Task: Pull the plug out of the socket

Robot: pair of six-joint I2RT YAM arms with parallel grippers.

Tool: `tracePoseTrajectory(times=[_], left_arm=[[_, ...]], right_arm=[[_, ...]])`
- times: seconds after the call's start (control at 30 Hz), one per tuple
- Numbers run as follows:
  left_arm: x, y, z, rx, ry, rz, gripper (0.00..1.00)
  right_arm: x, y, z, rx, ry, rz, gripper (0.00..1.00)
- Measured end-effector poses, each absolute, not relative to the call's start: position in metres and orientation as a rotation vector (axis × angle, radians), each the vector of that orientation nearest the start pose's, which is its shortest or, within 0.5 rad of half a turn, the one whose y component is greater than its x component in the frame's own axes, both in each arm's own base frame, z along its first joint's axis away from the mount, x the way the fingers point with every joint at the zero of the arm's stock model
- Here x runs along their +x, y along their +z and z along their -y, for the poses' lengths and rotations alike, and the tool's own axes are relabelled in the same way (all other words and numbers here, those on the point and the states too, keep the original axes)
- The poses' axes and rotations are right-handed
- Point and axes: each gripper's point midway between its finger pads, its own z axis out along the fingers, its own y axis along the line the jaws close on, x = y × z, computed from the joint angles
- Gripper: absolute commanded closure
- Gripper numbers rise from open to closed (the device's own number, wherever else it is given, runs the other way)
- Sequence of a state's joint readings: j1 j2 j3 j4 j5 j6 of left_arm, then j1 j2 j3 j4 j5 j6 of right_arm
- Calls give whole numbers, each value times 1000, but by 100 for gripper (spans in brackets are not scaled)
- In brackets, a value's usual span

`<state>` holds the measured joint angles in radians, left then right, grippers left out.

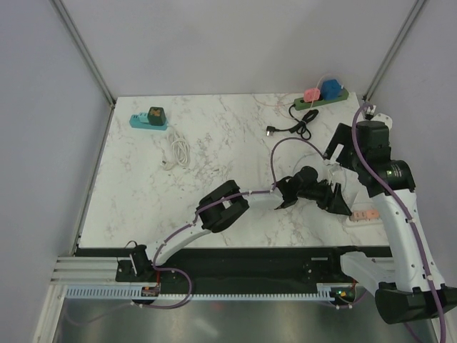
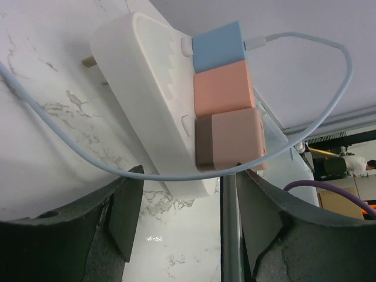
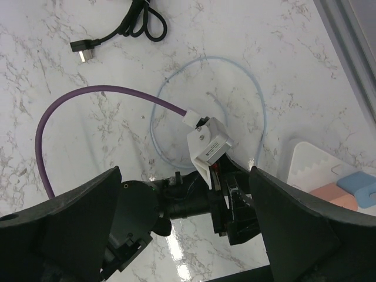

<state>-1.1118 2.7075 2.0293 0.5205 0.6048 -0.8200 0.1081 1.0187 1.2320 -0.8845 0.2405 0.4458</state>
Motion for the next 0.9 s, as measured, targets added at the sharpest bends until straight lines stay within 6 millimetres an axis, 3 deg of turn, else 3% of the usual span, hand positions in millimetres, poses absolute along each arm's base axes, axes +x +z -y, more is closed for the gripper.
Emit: tracePoseTrajectory(times=[0.3, 0.4, 0.57, 0.67, 0.9], left_arm=[[182, 59, 674, 853, -1815, -1994, 37], [179, 49, 665, 869, -1793, -2030, 37], [179, 55, 642, 930, -1752, -2020, 16], [187, 62, 627, 953, -1720, -1998, 12], [198, 67, 606, 1038, -1616, -1905, 12]], right_arm=[[274, 284, -4, 504, 43, -2126, 2], [274, 276, 2, 549, -3, -2147, 2], [289, 242, 17, 689, -113, -2219, 2], [292, 214, 36, 805, -190, -2249, 2], [277, 182, 123, 1216, -336, -2131, 2]])
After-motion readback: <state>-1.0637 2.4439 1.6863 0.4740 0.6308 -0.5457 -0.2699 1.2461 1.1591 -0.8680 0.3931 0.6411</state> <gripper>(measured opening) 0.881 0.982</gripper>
